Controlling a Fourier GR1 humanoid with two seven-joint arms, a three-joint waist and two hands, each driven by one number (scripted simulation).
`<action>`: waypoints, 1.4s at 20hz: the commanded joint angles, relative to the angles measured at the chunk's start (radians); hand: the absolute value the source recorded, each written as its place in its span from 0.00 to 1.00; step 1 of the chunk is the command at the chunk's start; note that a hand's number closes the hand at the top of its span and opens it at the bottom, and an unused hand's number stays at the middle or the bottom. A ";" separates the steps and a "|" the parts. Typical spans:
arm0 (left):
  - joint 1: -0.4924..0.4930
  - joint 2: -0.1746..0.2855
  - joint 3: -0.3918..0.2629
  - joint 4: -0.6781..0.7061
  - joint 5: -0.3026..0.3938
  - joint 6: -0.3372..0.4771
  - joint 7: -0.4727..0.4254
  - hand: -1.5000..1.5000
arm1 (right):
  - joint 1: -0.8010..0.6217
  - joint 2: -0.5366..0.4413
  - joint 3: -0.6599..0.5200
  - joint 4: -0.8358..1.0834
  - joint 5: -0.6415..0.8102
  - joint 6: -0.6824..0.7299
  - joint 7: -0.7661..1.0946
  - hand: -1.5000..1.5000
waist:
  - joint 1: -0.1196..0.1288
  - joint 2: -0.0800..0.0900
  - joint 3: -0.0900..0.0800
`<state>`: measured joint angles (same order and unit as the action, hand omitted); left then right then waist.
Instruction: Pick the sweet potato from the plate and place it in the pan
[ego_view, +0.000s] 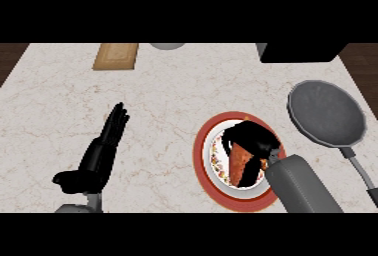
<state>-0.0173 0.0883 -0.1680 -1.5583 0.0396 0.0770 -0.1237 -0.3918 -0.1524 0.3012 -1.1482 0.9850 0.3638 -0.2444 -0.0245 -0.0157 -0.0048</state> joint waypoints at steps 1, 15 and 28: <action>0.030 0.021 0.024 -0.025 0.002 0.011 0.016 0.50 | 0.063 0.079 -0.144 -0.033 0.026 -0.137 0.330 1.00 | -0.042 -0.014 0.002; -0.007 0.020 0.020 -0.015 0.017 -0.030 0.024 0.50 | 0.165 0.152 0.038 -0.665 0.264 -0.446 0.942 1.00 | 0.013 0.011 0.004; 0.002 -0.014 -0.010 -0.063 -0.024 -0.019 0.056 0.50 | 0.230 0.062 -0.301 -0.554 0.055 -0.695 0.760 1.00 | 0.026 0.016 0.005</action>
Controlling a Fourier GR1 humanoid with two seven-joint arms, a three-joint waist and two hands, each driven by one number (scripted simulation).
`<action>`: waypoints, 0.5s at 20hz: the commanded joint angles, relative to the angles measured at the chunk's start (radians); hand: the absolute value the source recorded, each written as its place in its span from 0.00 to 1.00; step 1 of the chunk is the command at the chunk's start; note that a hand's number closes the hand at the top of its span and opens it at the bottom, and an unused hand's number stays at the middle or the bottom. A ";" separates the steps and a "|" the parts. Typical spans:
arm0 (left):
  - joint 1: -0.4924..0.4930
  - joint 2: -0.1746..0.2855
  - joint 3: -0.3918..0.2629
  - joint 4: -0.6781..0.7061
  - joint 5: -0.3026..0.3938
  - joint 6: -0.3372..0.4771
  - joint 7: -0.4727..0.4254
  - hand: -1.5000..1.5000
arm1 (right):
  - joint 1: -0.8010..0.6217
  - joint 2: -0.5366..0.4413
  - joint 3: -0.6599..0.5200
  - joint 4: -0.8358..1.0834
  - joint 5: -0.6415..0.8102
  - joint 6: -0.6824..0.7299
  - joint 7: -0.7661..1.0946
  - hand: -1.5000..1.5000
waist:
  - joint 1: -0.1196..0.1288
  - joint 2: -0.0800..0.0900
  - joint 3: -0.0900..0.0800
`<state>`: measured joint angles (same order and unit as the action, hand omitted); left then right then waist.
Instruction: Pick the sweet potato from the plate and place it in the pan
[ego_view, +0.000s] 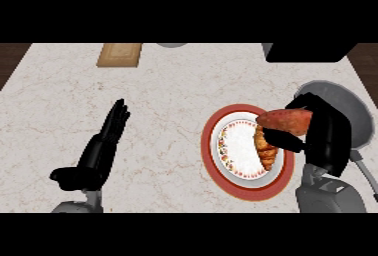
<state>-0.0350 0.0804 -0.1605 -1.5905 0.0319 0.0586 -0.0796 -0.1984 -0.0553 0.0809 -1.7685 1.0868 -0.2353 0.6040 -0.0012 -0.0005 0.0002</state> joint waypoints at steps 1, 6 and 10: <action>0.016 0.018 0.032 0.018 0.034 -0.048 -0.046 0.50 | -0.008 -0.043 -0.106 0.128 -0.043 -0.144 -0.120 1.00 | 0.005 0.002 0.000; 0.020 0.007 0.022 0.042 0.008 -0.037 -0.077 0.50 | -0.063 -0.181 -0.235 0.304 -0.042 -0.224 -0.234 1.00 | 0.008 0.004 0.000; 0.007 -0.007 0.000 0.016 -0.004 -0.029 -0.033 0.50 | -0.163 -0.236 -0.365 0.518 -0.164 -0.400 -0.375 1.00 | 0.016 0.006 0.002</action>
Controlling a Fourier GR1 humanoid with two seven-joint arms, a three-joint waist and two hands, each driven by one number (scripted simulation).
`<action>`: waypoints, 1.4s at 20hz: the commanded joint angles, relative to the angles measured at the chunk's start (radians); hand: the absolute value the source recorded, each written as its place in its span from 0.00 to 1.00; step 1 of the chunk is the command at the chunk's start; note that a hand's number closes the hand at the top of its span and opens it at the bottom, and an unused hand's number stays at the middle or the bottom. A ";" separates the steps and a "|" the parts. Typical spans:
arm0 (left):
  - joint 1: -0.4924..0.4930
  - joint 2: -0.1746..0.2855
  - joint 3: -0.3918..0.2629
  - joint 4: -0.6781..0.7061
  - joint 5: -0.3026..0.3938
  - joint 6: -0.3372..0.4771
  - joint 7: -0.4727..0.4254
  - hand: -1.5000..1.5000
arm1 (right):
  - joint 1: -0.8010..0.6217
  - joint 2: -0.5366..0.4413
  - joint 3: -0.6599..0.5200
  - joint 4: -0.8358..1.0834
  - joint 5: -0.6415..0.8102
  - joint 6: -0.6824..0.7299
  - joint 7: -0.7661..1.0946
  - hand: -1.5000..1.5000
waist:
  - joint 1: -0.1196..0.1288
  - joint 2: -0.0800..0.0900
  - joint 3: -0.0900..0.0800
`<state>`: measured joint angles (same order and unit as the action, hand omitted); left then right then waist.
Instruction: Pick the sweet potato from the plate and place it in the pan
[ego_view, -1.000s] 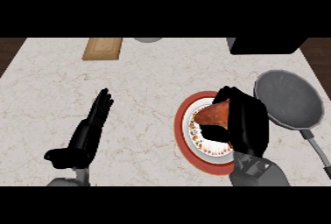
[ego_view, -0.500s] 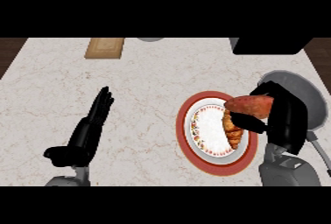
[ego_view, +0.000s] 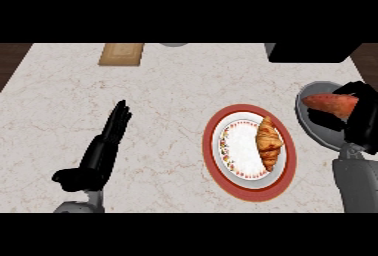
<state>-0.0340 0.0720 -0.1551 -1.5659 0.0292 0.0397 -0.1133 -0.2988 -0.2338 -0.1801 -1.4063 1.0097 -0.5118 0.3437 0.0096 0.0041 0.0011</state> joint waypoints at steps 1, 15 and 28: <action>0.005 -0.024 -0.023 -0.011 -0.023 0.020 0.002 0.50 | -0.068 -0.074 -0.126 0.176 -0.136 -0.135 -0.155 1.00 | 0.002 0.000 0.001; -0.044 -0.021 -0.020 0.002 -0.025 -0.010 0.017 0.50 | -0.300 -0.270 -0.184 0.891 -0.261 0.098 -0.340 0.00 | 0.041 0.020 0.001; 0.001 -0.037 -0.032 -0.021 -0.039 0.005 0.007 0.50 | -0.425 -0.274 -0.416 1.026 -0.543 0.157 -0.761 0.00 | 0.026 0.011 0.004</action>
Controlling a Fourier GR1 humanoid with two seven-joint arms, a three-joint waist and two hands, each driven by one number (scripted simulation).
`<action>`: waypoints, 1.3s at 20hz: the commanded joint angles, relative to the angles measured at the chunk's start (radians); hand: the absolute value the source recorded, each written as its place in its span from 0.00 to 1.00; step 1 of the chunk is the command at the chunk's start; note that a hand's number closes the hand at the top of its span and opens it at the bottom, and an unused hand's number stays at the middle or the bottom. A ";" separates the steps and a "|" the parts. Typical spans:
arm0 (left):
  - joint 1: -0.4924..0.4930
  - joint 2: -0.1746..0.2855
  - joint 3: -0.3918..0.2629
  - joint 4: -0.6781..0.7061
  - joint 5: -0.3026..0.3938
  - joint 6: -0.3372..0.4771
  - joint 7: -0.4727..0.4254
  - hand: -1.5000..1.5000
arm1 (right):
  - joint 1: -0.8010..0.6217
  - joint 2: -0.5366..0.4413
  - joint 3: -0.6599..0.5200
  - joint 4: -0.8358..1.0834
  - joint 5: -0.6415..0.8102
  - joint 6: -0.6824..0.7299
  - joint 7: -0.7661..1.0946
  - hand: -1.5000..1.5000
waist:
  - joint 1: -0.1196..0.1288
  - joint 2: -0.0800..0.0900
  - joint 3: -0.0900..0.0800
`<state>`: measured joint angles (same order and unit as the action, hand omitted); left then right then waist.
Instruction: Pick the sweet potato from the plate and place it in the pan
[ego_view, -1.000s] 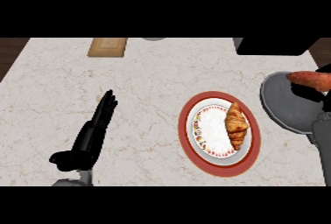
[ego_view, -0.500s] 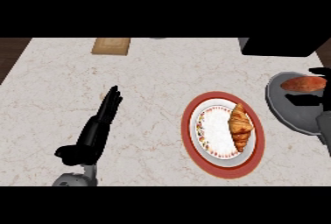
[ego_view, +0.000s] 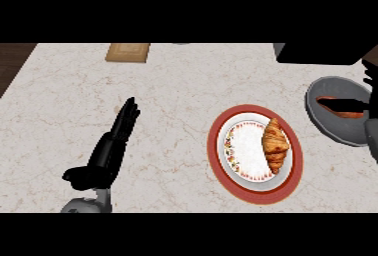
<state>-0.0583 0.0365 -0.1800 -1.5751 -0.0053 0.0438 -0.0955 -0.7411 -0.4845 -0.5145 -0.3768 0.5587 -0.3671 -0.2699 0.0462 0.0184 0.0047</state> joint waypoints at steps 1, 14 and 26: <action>0.033 -0.027 -0.032 -0.009 -0.024 0.026 0.008 0.50 | -0.004 -0.020 -0.104 -0.006 -0.116 0.005 -0.128 0.00 | -0.016 -0.007 -0.001; 0.029 0.014 0.047 -0.019 0.013 0.005 0.023 0.50 | 0.192 -0.131 -0.228 -0.017 -0.378 0.542 -0.267 0.00 | -0.054 -0.022 -0.004; 0.071 0.027 0.050 -0.093 0.008 -0.023 0.057 0.50 | 0.541 -0.013 -0.131 -0.437 -0.485 0.660 -0.310 0.00 | -0.051 -0.022 -0.005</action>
<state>-0.0134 0.0513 -0.1328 -1.6081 -0.0022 0.0319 -0.0732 -0.3044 -0.5485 -0.6692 -0.6836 0.1077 0.2784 -0.5710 -0.0074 -0.0031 -0.0010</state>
